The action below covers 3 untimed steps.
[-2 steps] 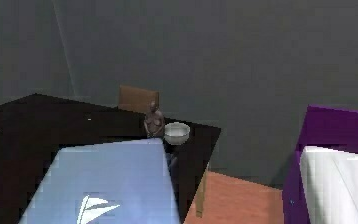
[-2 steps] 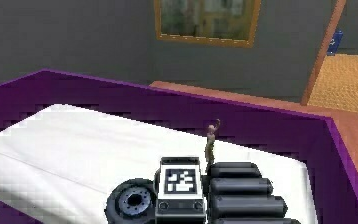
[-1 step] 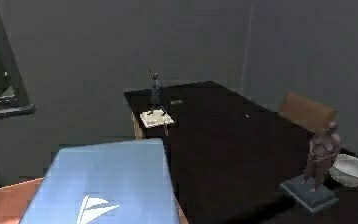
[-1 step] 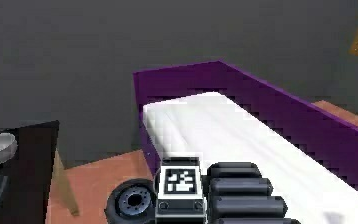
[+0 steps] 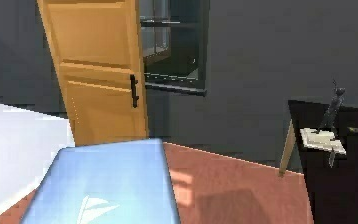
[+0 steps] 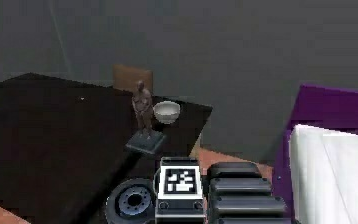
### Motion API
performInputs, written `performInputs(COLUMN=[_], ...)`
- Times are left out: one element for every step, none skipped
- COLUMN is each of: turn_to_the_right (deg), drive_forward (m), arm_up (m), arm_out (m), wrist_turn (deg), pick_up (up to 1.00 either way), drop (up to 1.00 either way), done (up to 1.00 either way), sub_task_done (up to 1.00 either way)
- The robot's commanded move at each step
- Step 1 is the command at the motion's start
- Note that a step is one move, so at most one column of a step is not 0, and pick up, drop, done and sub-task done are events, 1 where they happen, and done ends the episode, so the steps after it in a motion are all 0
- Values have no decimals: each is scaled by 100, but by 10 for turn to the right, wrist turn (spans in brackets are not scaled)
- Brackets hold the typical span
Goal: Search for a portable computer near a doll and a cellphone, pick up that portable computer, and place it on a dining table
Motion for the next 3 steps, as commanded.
performInputs(turn_to_the_right=[-120,0,300], drive_forward=[0,40,0], arm_up=[0,0,0], arm_out=[0,0,0], wrist_turn=[0,0,0], pick_up=[0,0,0], drop=[0,0,0], done=[0,0,0], sub_task_done=[0,0,0])
